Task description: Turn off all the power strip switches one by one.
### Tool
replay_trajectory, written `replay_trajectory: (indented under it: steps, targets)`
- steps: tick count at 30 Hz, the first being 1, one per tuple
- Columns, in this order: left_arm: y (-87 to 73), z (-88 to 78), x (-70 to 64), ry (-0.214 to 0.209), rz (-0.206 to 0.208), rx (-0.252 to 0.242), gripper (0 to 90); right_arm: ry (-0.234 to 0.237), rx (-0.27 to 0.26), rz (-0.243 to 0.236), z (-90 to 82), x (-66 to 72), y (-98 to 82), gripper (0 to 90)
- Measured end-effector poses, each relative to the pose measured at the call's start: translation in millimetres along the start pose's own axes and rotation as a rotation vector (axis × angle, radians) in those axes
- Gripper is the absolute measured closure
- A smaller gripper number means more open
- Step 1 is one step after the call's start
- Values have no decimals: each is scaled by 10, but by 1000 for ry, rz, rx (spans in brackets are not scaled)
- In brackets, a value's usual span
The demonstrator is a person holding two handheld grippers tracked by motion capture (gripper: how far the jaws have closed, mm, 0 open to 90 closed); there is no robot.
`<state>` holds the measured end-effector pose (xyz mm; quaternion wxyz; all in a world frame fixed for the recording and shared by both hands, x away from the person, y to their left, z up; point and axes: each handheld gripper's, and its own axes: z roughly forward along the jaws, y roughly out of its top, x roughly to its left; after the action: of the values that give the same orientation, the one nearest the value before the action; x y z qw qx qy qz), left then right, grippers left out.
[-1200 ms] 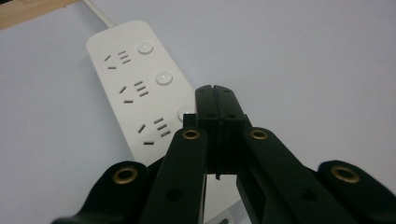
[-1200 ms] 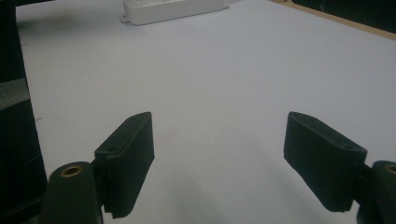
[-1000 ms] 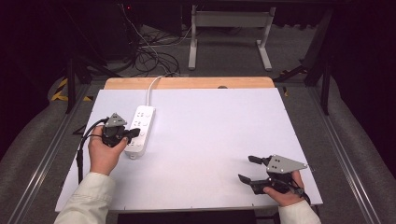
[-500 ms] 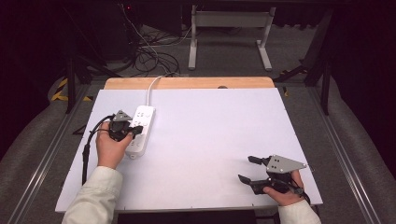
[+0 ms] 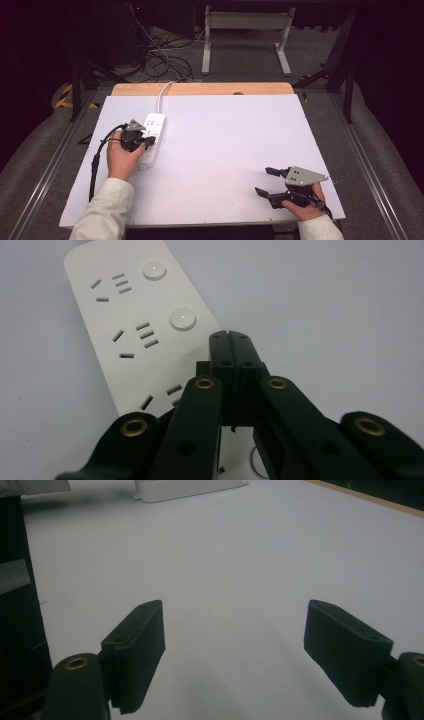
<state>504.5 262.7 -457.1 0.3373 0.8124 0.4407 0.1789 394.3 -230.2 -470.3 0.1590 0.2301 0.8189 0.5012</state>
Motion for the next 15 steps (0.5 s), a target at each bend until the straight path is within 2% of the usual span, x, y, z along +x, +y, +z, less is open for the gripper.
replay_trajectory:
  steps: [3,9,15]
  targets:
    - [-6,-2,12,21,-3,2,900,1,0,1,0,1,-1,251]
    - [-6,19,-9,8,-5,7,900,3,1,1,6,2,-4,250]
    - [-4,20,-18,16,-7,7,900,1,2,1,1,2,-3,250]
